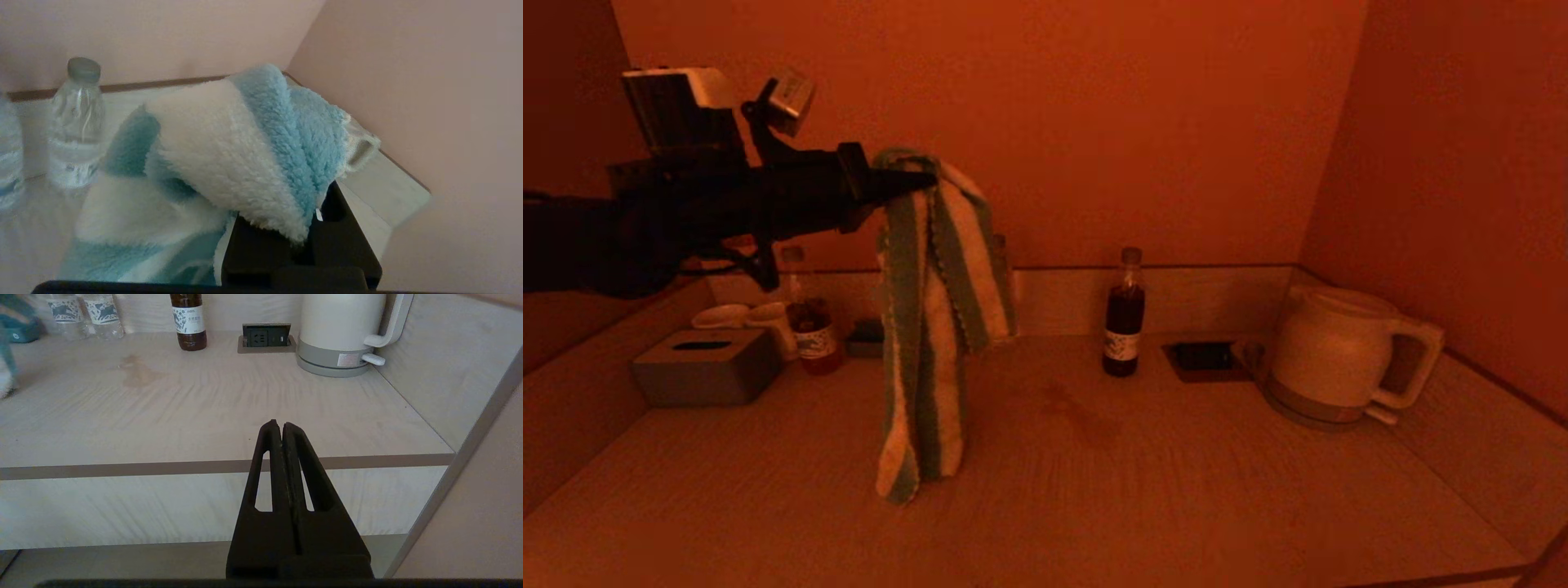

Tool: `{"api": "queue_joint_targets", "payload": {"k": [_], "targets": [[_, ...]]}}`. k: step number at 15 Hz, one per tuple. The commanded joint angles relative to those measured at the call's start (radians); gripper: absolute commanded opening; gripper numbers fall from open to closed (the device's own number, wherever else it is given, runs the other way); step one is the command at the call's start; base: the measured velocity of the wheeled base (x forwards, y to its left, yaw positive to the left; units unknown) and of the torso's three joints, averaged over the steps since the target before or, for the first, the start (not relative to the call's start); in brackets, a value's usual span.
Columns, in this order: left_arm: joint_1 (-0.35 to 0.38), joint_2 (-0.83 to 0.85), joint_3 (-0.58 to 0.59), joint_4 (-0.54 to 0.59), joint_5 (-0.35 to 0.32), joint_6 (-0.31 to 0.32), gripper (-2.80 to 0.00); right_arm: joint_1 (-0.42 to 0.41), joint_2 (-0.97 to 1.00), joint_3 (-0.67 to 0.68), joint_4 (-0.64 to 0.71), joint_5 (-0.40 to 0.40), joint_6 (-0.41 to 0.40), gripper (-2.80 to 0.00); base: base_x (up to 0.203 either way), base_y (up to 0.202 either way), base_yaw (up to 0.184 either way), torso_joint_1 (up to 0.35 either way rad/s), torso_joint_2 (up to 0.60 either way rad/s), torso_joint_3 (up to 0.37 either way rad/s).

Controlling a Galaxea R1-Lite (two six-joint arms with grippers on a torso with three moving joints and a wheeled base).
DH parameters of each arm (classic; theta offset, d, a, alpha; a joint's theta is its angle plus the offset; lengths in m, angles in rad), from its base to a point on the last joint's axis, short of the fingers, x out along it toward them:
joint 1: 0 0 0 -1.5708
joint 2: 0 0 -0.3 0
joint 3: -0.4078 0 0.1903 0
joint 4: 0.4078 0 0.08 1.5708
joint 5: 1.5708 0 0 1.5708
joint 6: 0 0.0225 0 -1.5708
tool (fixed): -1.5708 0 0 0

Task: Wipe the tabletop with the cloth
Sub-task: Sweep the stains on the table

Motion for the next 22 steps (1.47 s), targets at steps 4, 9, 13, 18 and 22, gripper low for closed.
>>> {"api": "queue_joint_targets", "payload": {"k": [4, 9, 13, 18, 22], "targets": [[-0.158, 0.243, -0.137, 0.032, 0.135, 0.002, -2.80, 0.000, 0.000, 0.000, 0.000, 0.000, -0.001, -2.80, 0.000, 0.000, 0.000, 0.000, 0.00, 0.000], [-0.206, 0.293, -0.167, 0.087, 0.152, 0.005, -2.80, 0.000, 0.000, 0.000, 0.000, 0.000, -0.001, -2.80, 0.000, 0.000, 0.000, 0.000, 0.00, 0.000], [-0.259, 0.406, -0.215, 0.136, 0.180, 0.011, -2.80, 0.000, 0.000, 0.000, 0.000, 0.000, -0.001, -2.80, 0.000, 0.000, 0.000, 0.000, 0.00, 0.000], [-0.324, 0.486, -0.206, 0.190, 0.285, 0.066, -2.80, 0.000, 0.000, 0.000, 0.000, 0.000, -0.001, -2.80, 0.000, 0.000, 0.000, 0.000, 0.00, 0.000], [-0.333, 0.516, -0.219, 0.289, 0.346, 0.093, -2.80, 0.000, 0.000, 0.000, 0.000, 0.000, -0.001, -2.80, 0.000, 0.000, 0.000, 0.000, 0.00, 0.000]]}}
